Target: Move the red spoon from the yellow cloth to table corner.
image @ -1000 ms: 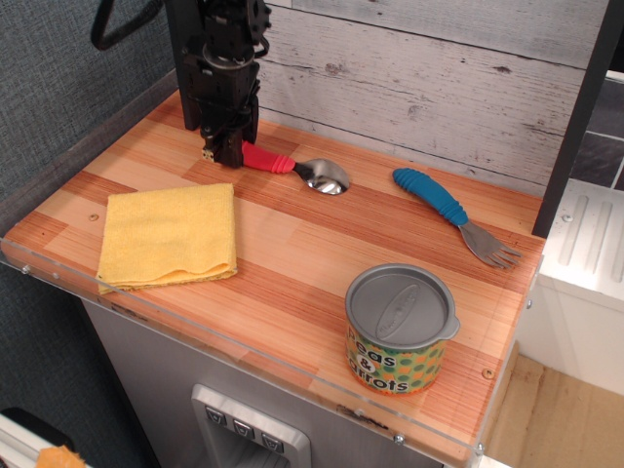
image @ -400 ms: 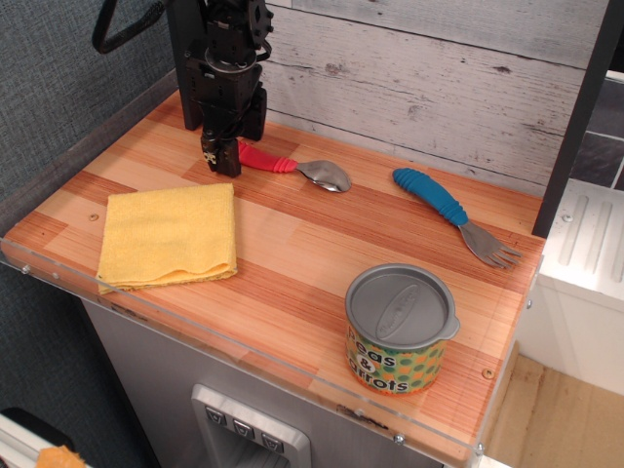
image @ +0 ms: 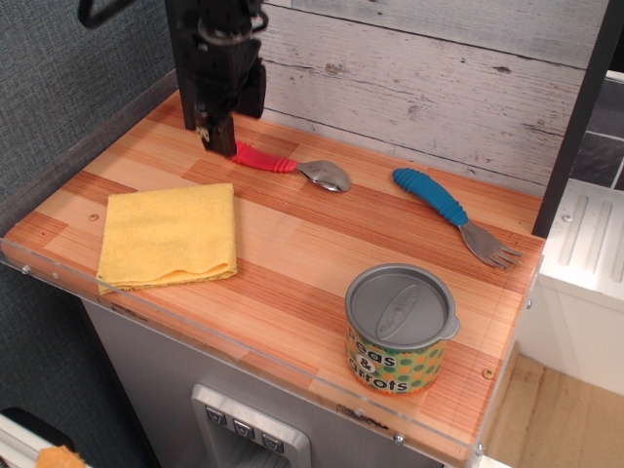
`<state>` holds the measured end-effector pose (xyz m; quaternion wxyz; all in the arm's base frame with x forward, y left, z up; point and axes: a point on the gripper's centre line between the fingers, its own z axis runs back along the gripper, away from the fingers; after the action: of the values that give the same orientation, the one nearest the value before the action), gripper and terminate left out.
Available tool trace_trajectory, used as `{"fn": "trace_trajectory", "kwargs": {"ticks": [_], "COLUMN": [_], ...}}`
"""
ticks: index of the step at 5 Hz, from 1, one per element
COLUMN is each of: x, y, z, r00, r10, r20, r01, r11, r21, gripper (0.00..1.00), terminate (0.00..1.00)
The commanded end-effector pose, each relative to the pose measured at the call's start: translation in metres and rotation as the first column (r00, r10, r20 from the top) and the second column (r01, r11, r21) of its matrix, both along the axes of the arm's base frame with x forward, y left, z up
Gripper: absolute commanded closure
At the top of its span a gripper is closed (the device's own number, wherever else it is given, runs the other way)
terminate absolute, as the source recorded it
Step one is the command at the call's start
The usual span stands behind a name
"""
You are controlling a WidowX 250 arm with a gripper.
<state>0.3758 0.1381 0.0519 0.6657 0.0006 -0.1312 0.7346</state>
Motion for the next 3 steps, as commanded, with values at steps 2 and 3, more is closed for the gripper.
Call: {"fn": "trace_trajectory", "kwargs": {"ticks": [2,3], "x": [-0.048,-0.074], "y": [-0.03,-0.04], "z": [0.058,0.067], "r00": [0.885,0.812], "r10": [-0.447,-0.557], "r20": [-0.127,-0.175], "r01": [0.453,0.568], "r11": [0.891,0.823], "r21": [0.019,0.013], "gripper": [0.0,0.0], "terminate": [0.0,0.0]}}
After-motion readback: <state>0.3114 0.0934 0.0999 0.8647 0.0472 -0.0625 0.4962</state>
